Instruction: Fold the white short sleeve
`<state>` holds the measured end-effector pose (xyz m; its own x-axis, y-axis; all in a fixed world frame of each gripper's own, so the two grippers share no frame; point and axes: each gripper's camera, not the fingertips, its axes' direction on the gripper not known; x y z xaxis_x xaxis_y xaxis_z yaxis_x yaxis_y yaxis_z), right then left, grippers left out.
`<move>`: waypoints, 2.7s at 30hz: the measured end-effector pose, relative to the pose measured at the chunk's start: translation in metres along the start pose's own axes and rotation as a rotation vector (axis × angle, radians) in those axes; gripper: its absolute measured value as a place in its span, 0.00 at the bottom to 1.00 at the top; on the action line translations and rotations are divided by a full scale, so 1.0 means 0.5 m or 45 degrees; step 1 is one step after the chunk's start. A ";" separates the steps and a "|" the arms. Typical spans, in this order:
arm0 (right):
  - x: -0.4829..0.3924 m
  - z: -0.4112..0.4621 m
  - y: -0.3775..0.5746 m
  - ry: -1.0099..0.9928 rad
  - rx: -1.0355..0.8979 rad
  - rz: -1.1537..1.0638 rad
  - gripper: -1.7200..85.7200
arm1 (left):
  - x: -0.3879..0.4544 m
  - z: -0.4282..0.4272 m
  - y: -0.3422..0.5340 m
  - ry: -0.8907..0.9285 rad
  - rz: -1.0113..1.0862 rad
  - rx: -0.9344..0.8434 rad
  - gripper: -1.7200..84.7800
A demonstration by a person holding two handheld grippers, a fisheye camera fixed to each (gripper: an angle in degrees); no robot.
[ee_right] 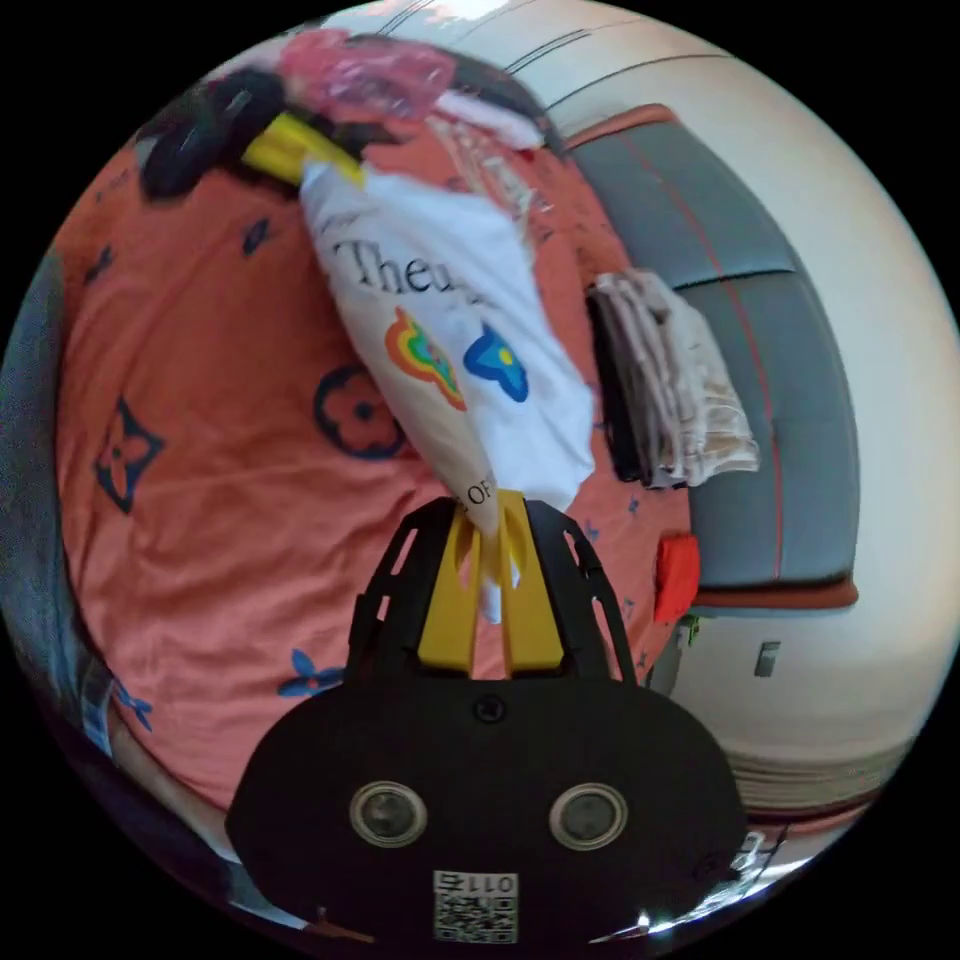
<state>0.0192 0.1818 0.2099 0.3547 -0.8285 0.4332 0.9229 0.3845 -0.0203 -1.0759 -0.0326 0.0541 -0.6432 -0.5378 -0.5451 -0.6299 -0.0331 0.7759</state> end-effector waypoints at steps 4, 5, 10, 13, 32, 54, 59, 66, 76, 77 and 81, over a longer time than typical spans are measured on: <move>0.034 -0.106 0.065 0.026 0.087 -0.115 0.07 | -0.088 -0.104 -0.003 0.002 0.199 0.047 0.03; 0.054 -0.133 0.080 -0.001 0.114 -0.100 0.07 | -0.106 -0.124 -0.001 0.033 0.225 0.055 0.03; 0.256 -0.398 0.234 -0.289 0.311 0.042 0.06 | -0.367 -0.353 0.015 0.416 0.001 0.263 0.04; 0.319 -0.441 0.304 -0.517 0.262 0.023 0.06 | -0.398 -0.391 -0.030 0.780 0.254 0.239 0.04; 0.235 -0.315 0.575 0.126 0.237 0.102 0.08 | -0.243 -0.329 -0.304 -0.005 0.098 0.217 0.05; 0.382 -0.349 0.968 -0.493 0.432 0.870 0.04 | -0.515 -0.187 -0.332 1.256 -0.880 0.338 0.03; 0.432 -0.358 1.063 -0.441 0.545 0.934 0.03 | -0.591 -0.062 -0.373 1.652 -1.289 0.307 0.02; 0.531 -0.263 1.152 -0.753 0.672 1.091 0.02 | -0.605 0.064 -0.277 2.046 -1.932 0.404 0.02; 0.700 -0.104 1.044 -0.774 0.474 1.238 0.02 | -0.678 0.298 -0.168 2.110 -1.912 0.523 0.02; 0.706 -0.096 1.039 -0.785 0.467 1.248 0.02 | -0.680 0.315 -0.170 2.117 -1.910 0.518 0.02; 0.740 -0.014 0.994 -0.828 0.381 1.264 0.02 | -0.686 0.430 -0.189 2.193 -1.947 0.566 0.02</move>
<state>0.6103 0.0633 0.3536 0.6652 0.2023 0.7187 0.1932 0.8832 -0.4274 -0.8895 0.3362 0.0997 0.8748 -0.2676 0.4038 -0.2928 -0.9562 0.0006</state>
